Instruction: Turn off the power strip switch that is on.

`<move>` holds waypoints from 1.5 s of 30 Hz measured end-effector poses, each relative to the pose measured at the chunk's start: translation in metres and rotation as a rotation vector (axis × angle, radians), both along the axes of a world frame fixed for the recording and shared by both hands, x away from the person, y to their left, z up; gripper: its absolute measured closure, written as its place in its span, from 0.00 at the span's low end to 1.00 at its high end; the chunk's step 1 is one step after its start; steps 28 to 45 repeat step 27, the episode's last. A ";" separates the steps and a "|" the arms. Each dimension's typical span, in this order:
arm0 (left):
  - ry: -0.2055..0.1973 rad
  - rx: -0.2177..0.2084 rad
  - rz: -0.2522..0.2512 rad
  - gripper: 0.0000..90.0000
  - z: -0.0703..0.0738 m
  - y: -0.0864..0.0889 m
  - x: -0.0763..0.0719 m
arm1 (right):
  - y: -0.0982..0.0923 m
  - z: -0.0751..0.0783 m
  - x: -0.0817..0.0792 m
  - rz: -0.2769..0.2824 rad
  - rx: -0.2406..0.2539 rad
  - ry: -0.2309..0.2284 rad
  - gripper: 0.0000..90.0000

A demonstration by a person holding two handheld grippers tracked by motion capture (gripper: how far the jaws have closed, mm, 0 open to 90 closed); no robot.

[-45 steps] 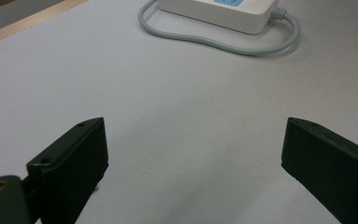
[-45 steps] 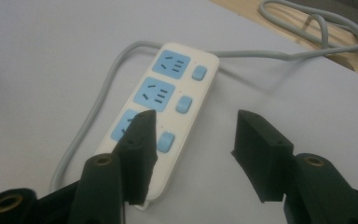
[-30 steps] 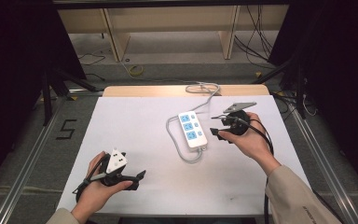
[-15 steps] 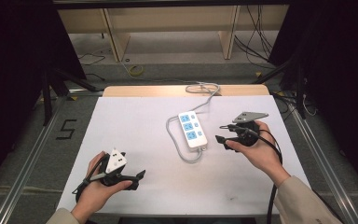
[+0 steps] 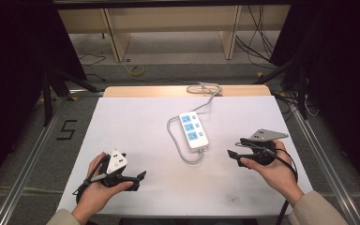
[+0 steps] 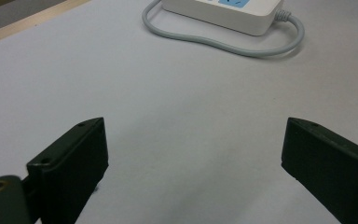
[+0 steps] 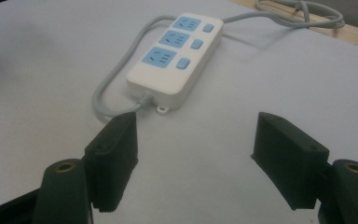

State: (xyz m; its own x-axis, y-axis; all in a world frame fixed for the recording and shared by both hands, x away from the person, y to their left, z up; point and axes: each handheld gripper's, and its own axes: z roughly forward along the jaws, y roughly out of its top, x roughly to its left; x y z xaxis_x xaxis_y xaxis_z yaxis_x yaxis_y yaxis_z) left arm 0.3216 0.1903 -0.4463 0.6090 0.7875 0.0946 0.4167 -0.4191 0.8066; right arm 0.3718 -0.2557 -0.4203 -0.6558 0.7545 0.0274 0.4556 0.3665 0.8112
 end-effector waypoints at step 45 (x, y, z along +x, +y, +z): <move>0.037 -0.010 -0.041 0.08 -0.001 -0.007 0.001 | -0.030 -0.013 -0.025 -0.047 0.057 -0.034 0.30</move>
